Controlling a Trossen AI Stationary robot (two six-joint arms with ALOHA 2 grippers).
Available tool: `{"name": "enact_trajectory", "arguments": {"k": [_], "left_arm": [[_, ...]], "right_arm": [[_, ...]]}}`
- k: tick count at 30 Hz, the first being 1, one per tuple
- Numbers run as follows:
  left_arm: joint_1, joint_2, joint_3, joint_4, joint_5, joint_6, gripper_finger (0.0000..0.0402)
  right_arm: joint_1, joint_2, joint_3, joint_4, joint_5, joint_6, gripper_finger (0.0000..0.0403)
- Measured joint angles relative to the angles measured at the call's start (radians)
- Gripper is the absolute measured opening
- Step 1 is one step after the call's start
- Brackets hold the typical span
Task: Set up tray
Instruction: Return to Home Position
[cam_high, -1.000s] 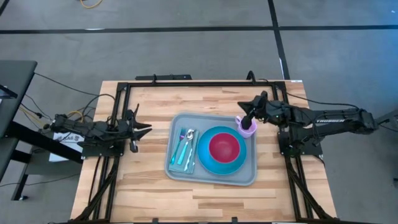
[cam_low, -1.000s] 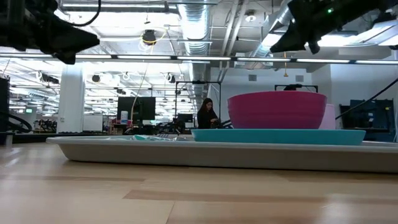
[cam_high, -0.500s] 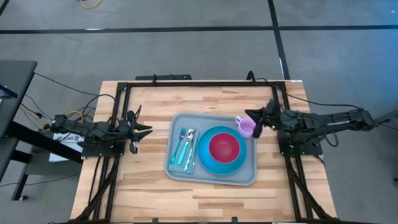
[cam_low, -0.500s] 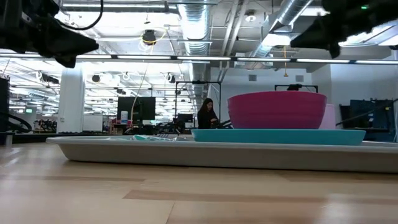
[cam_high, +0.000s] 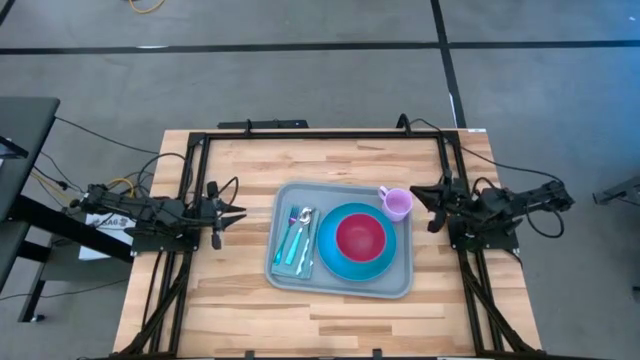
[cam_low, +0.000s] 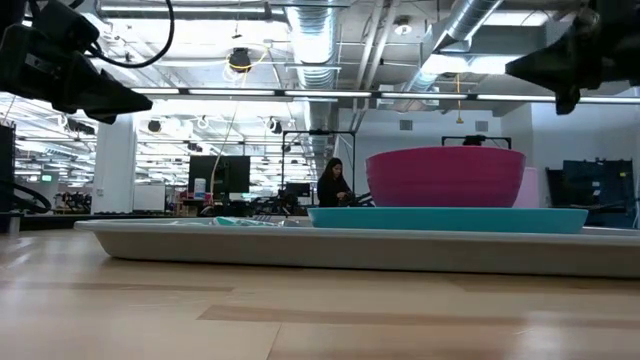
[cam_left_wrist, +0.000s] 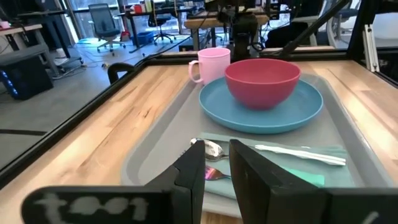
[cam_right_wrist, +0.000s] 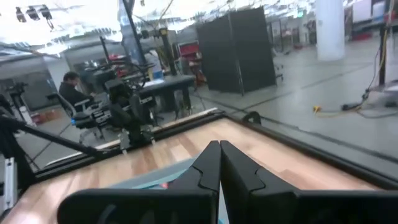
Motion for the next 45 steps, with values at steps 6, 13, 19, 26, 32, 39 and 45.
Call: {"name": "enact_trajectory", "arguments": {"k": [6,13,19,26,32,39,45], "left_arm": [[0.000,0.000,0.000,-0.006,0.000,-0.001,0.0063],[0.000,-0.001,0.000,-0.008,0.001,-0.002,0.0063],[0.000,-0.001,-0.001,-0.008,0.001,-0.002,0.0063],[-0.001,-0.001,-0.002,-0.009,0.001,-0.002,0.0063],[-0.001,-0.001,-0.002,-0.010,0.001,-0.004,0.0063],[-0.001,-0.001,-0.003,-0.011,0.001,-0.133,0.0063],[-0.001,-0.001,-0.003,-0.011,0.001,-0.124,0.0063]], "right_arm": [[-0.002,-0.017,-0.100,0.174,-0.019,-0.099,0.0000],[-0.003,-0.024,-0.128,0.198,-0.050,-0.143,0.0000],[-0.003,-0.024,-0.128,0.206,-0.053,-0.120,0.0000],[-0.003,-0.024,-0.128,0.201,-0.053,-0.119,0.0000],[-0.003,-0.024,-0.128,0.201,-0.054,-0.119,0.0000],[-0.003,-0.024,-0.128,0.201,-0.054,-0.119,0.0000],[-0.003,-0.024,-0.128,0.201,-0.054,-0.119,0.0000]]}}
